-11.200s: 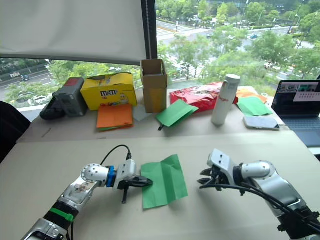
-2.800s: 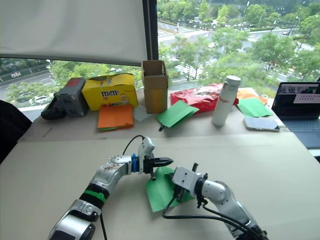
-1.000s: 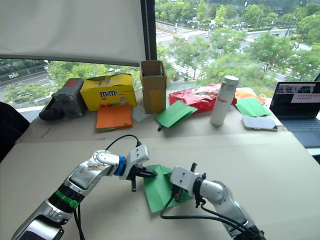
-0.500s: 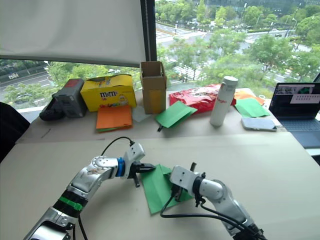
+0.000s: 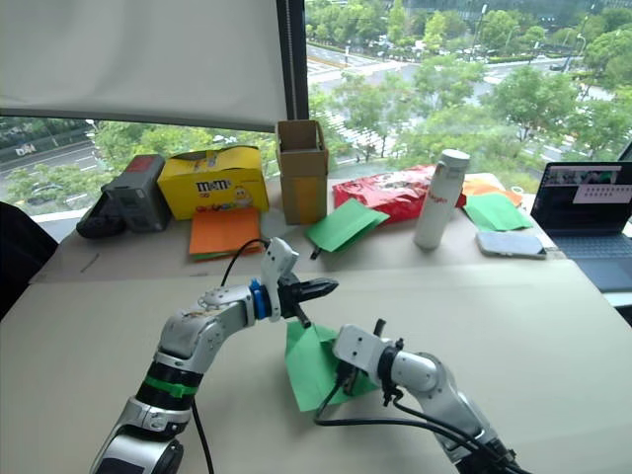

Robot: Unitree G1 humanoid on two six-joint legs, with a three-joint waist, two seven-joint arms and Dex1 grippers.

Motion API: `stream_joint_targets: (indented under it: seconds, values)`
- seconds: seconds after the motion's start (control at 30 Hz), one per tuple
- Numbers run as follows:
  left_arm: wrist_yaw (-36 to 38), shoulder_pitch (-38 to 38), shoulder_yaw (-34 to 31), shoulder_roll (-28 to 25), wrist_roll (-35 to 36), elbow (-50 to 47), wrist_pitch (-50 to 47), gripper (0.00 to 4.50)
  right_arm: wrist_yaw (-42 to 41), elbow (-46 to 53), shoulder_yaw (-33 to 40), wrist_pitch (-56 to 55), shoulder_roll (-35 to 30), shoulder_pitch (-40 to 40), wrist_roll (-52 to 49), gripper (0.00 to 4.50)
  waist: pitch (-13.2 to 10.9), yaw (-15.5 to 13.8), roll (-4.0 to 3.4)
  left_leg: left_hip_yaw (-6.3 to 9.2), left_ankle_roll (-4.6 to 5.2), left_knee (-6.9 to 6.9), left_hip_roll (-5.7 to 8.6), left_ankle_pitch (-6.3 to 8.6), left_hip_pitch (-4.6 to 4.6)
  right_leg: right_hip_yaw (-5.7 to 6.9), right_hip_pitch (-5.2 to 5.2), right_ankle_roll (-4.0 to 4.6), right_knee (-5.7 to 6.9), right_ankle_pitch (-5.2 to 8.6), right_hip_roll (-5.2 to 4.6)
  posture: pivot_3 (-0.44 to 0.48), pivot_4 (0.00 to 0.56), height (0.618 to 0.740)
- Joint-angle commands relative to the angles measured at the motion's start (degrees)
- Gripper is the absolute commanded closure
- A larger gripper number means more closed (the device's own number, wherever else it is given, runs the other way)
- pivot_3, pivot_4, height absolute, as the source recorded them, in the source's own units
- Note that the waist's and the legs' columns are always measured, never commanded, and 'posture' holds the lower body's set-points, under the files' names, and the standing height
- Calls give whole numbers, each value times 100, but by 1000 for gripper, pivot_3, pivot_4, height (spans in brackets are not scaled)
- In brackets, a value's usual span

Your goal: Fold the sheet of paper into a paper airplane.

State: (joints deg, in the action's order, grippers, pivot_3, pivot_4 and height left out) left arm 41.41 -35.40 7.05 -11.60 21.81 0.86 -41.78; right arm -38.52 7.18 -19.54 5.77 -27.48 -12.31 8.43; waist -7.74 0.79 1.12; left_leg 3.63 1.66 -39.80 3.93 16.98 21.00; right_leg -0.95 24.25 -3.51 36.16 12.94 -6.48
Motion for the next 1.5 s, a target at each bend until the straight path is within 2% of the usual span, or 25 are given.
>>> stream_joint_targets:
  seconds: [0.03, 0.17, 0.4, 0.5, 0.7, 1.13, 1.17, 1.3, 1.37, 1.5]
  values:
    - [-112, -412, -115, 43, 192, -339, -172, 4500, -29, -128, -132, 146, 9, 94, 141, 4476, 0, -2, 0, 0, 0, 0, 0, 0, 1, 0, 1, 0, -1, 0, 0, 0, 150, 740]
    - [-244, -567, 22, 97, 262, -430, -608, 4500, -9, -138, -148, 153, 34, 105, 161, 4476, 0, 4, 0, 0, 0, 1, 0, 0, 0, 0, -1, 0, -2, 0, 0, 0, 150, 740]
    - [-580, 15, 231, 369, 307, -408, -1176, 4500, 19, -152, -148, 162, 83, 92, 186, 4476, 0, 13, 0, 0, -2, 3, -1, -1, -2, -2, 1, 0, -1, 0, 2, 0, 150, 740]
    - [-512, 269, 562, 94, -19, -372, -879, 4500, 8, -143, -136, 166, 95, 109, 197, 4476, 0, 12, 0, 0, -6, 4, -4, -4, -5, -3, 0, 0, 2, 0, 3, 0, 150, 740]
    - [-575, 590, 532, 63, -62, -269, -669, 4500, -50, -151, -126, 153, 106, 94, 187, 4476, 0, -8, 0, 0, -6, 4, -3, -4, -5, -3, -2, 1, -1, 0, 1, 0, 150, 740]
    - [-425, 948, 914, -159, -646, 302, 253, 4500, -94, 55, -14, 206, 125, 126, 59, 4476, 0, -13, -1, 0, -6, 5, -2, -3, -6, -3, -3, 1, -4, 0, 0, 0, 150, 740]
    - [-429, 960, 918, -129, -660, 350, 282, 4500, -152, 122, -12, 218, 99, 128, 32, 3913, 0, -15, -1, 0, -6, 6, -2, -3, -7, -2, -4, 1, -4, 0, 0, 0, 150, 740]
    - [-393, 989, 985, -92, -753, 516, 405, 4500, -422, 565, 116, 287, -177, 161, -88, 2584, 0, -31, -1, 0, -4, 6, 0, -2, -5, -2, -3, 0, -5, 0, -1, 0, 150, 740]
    - [-372, 995, 995, -112, -768, 551, 444, 4500, -774, 1092, 445, 845, -373, 196, -629, 1862, 0, -63, -1, 0, 0, 5, 4, 1, -3, -1, -4, 0, -8, 0, -5, 0, 150, 740]
    - [-330, 1017, 977, -176, -780, 551, 481, 4500, -911, 1633, 1022, 1695, -507, 70, -1325, 530, 0, -76, -1, 0, 6, 0, 3, 4, 5, -2, -1, 0, -12, 0, -6, 0, 150, 740]
